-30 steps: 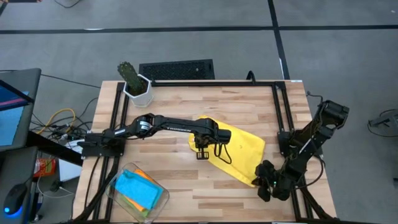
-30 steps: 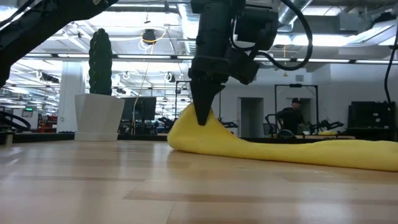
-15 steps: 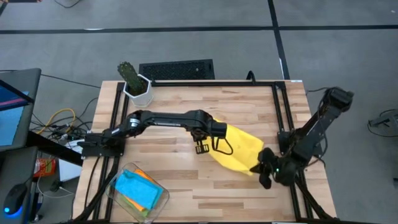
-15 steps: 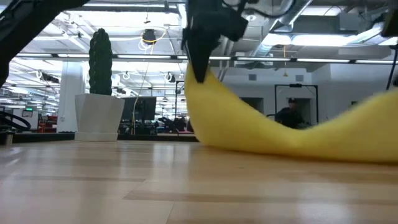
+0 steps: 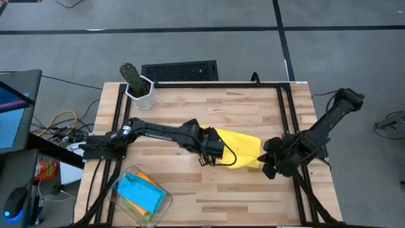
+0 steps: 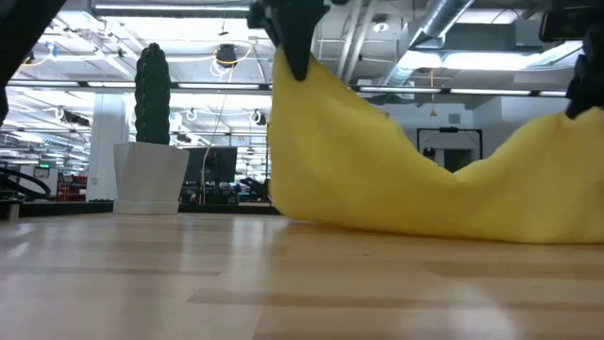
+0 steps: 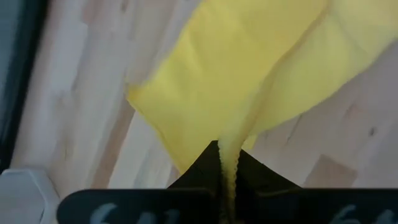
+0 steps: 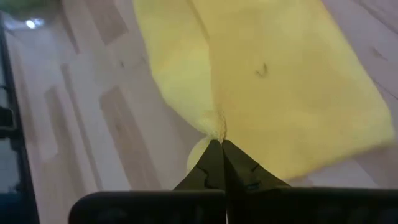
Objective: Fold microfiber towels
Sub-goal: Fold the yellow microfiber towel
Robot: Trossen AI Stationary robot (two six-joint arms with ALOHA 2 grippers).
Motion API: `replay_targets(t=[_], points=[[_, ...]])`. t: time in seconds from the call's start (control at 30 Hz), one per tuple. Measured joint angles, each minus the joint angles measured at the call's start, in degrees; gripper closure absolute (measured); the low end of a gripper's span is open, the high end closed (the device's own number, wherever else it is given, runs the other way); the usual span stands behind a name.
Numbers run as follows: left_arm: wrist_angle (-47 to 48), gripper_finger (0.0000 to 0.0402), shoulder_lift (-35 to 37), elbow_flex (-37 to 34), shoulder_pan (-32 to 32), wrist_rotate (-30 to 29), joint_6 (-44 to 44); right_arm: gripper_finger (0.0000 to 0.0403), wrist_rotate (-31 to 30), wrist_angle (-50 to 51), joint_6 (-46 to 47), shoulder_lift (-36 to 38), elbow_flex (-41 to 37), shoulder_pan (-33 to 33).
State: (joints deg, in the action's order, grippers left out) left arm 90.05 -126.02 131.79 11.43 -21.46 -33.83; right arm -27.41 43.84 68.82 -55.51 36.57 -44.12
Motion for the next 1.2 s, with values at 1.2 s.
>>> replay_targets(t=[1.2], points=[[-17.0, 0.0401, 8.9, -34.3, -2.3, -3.4, -19.7, 0.0397, 4.2, 9.6, -14.6, 0.0, 0.2, 25.7]])
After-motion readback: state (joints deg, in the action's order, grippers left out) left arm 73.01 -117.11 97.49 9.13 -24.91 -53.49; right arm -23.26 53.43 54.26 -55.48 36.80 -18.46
